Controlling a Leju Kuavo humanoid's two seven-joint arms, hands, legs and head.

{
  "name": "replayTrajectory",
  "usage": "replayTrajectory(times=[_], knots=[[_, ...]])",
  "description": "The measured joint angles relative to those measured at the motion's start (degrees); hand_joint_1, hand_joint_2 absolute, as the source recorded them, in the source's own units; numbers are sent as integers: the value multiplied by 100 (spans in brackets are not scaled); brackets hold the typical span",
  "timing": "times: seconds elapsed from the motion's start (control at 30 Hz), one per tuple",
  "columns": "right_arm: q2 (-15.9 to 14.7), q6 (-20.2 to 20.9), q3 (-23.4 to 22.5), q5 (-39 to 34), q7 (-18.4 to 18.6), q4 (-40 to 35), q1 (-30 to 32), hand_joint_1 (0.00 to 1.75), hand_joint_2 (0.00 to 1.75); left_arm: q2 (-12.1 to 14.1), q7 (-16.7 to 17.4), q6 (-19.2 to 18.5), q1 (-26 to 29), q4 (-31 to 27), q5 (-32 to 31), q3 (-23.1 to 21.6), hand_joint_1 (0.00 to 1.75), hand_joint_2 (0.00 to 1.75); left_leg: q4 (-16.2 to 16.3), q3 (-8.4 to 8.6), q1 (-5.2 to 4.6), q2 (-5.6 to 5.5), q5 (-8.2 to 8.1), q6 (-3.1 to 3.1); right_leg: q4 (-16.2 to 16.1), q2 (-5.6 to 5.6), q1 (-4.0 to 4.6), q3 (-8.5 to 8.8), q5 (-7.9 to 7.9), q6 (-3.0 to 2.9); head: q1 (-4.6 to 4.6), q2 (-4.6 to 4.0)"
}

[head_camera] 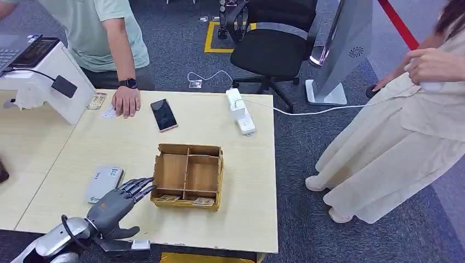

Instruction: Pass the card to the sensor for recognition and then transmit it.

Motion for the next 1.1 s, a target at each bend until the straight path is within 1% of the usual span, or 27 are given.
replayTrajectory(times=[0.2,0.3,0.33,0.37,0.4,0.43,0.6,0.97,1.1], knots=[[0,0,0,0,0,0,-1,0,0,24,2,4,15,0,0,-7,0,175,0,0,0,0,0,0,0,-1,0,0,0,0,2,-2],[0,7,0,-2,0,0,0,0,0,107,24,20,136,-20,-39,-35,0,175,0,0,-1,0,0,0,0,0,-1,1,1,0,0,-2],[0,7,9,-2,0,0,1,0,0,133,33,110,187,-70,-125,-37,0,175,0,0,-1,0,0,0,0,-1,-1,1,1,0,0,-2],[0,7,31,-20,0,0,-4,0,0,122,35,258,229,-116,-217,-35,0,175,0,0,-1,0,0,0,0,0,-1,2,1,0,0,-2],[0,7,52,-44,0,0,-2,0,0,37,33,459,297,-192,-374,-37,0,175,0,0,0,-2,0,0,0,-2,-1,2,0,0,2,0],[2,7,77,-44,0,0,-2,0,0,-31,33,494,309,-225,-402,-37,0,175,0,0,-1,-2,0,0,0,-2,-1,2,0,0,0,0],[2,15,94,-63,0,0,-7,0,0,-113,22,514,307,-249,-468,-37,0,175,0,1,0,-2,0,0,0,-2,-1,2,1,0,2,-2],[2,15,127,-90,0,0,-6,0,0,-175,-79,496,306,-380,-514,-41,0,175,0,1,-1,-2,0,0,0,-2,-1,2,0,0,2,0],[7,15,135,-90,0,0,-6,0,0,-249,-81,494,293,-385,-540,-50,0,175,0,1,-1,-2,0,0,0,-2,-1,2,1,0,0,-2]])
